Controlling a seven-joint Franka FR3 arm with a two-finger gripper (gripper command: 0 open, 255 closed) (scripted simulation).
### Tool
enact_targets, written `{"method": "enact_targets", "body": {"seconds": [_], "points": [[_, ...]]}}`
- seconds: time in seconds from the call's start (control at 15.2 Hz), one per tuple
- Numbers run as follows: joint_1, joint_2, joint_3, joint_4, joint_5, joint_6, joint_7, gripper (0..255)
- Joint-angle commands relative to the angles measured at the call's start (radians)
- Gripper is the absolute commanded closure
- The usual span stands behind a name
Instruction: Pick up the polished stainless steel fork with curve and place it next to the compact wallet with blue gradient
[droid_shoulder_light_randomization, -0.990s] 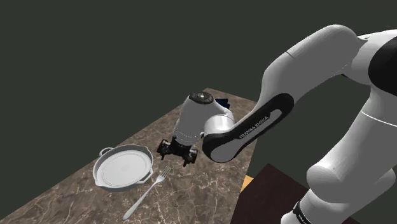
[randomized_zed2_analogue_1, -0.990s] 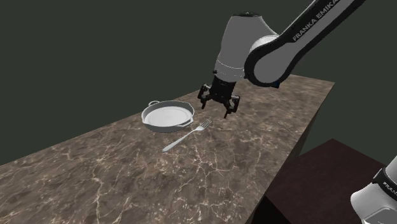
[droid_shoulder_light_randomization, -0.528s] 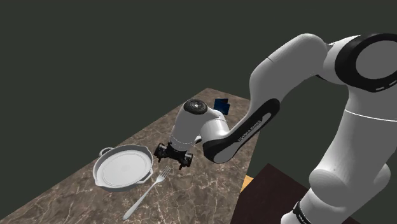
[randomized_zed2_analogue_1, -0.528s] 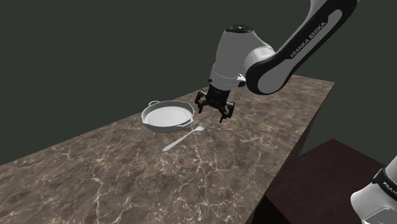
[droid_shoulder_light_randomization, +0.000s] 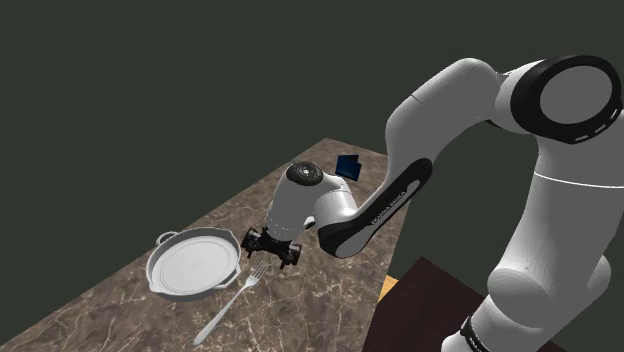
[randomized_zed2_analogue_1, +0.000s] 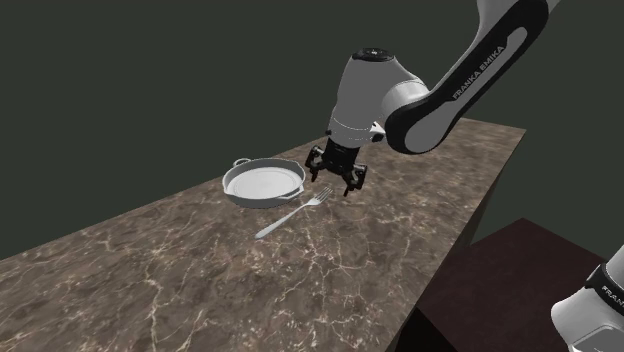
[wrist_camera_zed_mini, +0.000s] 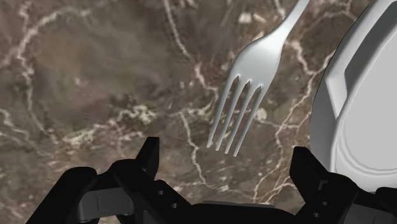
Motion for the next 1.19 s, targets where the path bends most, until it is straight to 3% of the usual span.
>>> {"method": "enact_targets", "body": {"seconds": [0.0, 0.07, 0.66, 1.12], "points": [[0.0, 0.0, 0.0, 0.0, 0.0, 0.0, 0.0, 0], [0.0, 0.0, 0.0, 0.0, 0.0, 0.0, 0.0, 255], [0.0, 0.0, 0.0, 0.0, 0.0, 0.0, 0.0, 255], [-0.102, -0.1, 0.125, -0.013, 0.201, -0.04, -0.153, 255]]}}
